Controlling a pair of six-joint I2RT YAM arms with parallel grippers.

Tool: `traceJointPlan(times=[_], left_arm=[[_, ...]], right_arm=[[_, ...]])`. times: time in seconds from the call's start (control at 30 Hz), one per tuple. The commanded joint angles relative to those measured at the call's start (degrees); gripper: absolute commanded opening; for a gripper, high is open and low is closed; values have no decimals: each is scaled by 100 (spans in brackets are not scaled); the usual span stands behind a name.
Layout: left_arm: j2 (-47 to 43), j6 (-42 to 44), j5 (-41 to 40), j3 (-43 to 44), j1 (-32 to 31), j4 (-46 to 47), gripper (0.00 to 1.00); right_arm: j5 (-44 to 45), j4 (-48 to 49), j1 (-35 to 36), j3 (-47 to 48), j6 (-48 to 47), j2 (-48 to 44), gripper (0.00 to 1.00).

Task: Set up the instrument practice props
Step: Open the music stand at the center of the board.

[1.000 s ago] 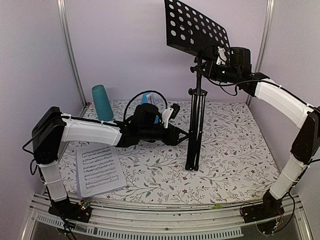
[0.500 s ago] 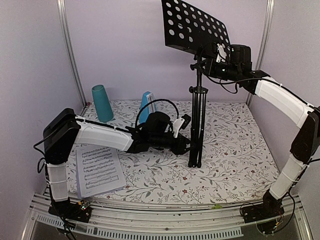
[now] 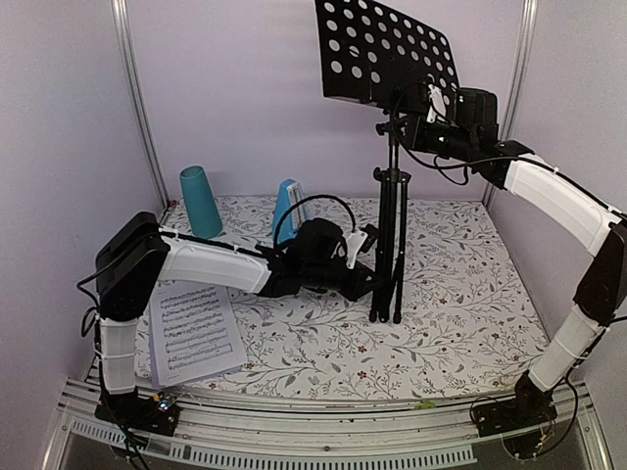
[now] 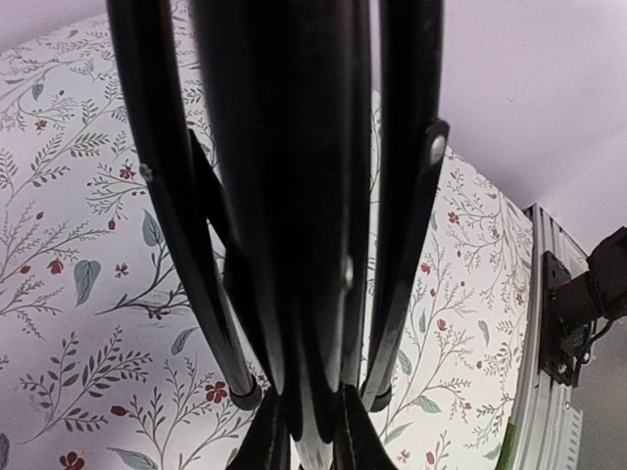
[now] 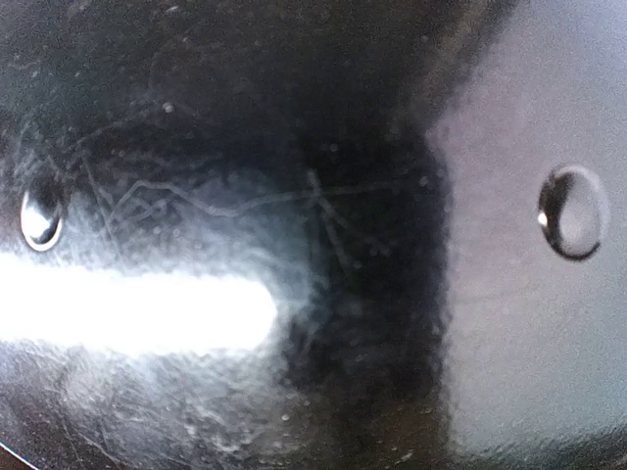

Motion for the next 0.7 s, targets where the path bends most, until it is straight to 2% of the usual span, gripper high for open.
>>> traceJointPlan(times=[0.0, 0.2, 0.33, 0.5, 0.67], left_arm=[[60, 627, -398, 426, 23, -239, 0], [116, 1141, -541, 760, 115, -612, 0], [200, 1434, -792, 766, 118, -794, 0], [281, 1651, -1100, 617, 118, -730, 0], [208, 1893, -1395, 331, 120, -604, 0]], right_arm=[[92, 1325, 23, -206, -492, -948, 0], [484, 1505, 20, -969, -1214, -1539, 0], [323, 1757, 19, -1710, -1569, -1968, 0], [-161, 1925, 19, -2519, -1503, -2352, 0], [-201, 1988, 19, -3177, -1366, -2855, 0]])
